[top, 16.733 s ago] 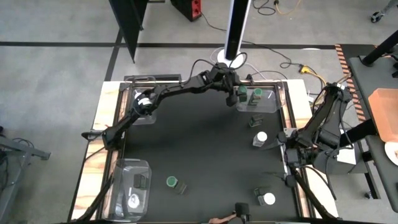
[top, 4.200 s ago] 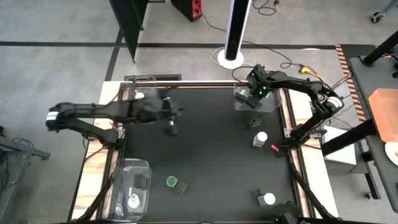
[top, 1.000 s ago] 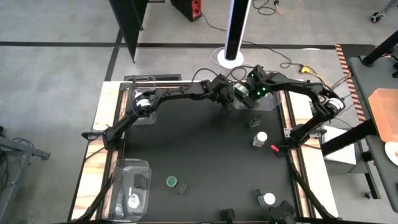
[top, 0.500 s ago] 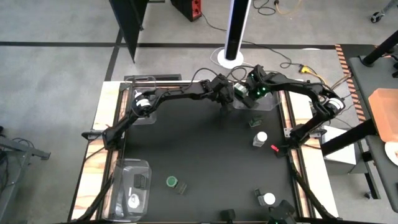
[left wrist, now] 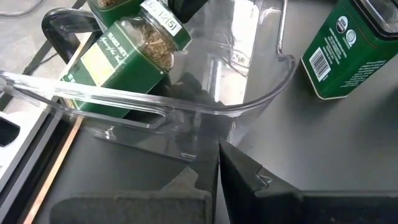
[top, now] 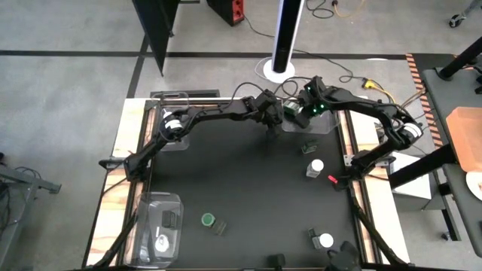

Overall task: Sort spices by type
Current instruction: Put the top left green seasoning bottle into the top right transparent bin, then adjust the green seasoning bottles in the top right transparent bin

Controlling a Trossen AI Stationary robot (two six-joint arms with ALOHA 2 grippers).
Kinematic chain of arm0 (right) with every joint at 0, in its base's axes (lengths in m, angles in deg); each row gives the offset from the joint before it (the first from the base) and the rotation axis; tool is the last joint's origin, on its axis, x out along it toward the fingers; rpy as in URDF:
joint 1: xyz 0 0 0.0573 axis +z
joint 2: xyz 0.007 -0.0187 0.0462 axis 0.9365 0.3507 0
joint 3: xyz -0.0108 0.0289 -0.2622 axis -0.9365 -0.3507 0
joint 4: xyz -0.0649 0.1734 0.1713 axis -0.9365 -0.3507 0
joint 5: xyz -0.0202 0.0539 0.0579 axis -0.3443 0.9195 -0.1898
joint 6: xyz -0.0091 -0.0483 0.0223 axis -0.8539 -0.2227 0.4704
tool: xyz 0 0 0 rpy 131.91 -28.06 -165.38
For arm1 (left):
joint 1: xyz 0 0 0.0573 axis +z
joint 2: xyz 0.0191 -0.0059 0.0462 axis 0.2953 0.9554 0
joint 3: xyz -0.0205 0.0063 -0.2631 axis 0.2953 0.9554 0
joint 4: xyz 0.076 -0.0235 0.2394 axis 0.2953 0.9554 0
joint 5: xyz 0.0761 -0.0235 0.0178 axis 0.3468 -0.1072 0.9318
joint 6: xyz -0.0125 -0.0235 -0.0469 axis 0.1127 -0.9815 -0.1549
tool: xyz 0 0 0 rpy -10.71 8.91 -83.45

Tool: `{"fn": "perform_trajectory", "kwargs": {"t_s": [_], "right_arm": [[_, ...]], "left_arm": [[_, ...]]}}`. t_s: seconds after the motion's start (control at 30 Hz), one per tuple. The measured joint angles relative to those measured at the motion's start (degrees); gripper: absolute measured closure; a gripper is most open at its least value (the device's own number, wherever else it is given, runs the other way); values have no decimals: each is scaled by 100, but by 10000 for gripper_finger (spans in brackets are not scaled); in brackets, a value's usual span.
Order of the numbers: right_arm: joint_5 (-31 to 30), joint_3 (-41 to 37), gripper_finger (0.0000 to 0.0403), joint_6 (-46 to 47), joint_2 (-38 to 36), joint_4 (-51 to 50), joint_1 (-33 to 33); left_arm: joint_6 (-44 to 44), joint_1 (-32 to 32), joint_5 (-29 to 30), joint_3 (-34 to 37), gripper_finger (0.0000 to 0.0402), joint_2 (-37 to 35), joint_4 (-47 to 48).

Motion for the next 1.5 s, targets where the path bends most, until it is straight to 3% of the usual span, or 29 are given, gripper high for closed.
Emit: {"fn": "perform_trajectory", "kwargs": {"t_s": [0.6, 0.73, 0.87, 1.13, 1.5], "right_arm": [[-29, 22, 394, -52, -172, 237, -4], [49, 94, 394, 13, -262, 982, 0], [211, 43, 394, 77, -188, 1049, 29], [202, 50, 394, 73, -244, 900, 42], [135, 282, 394, 147, -1112, 91, 65]], "left_arm": [[142, -19, -44, 0, 402, 0, 4], [164, -34, -152, 4, 402, 0, -122], [165, -66, -295, -2, 402, -4, -123], [141, -55, -172, -2, 402, -4, -21], [121, -53, 216, -2, 402, -206, 337]]}}
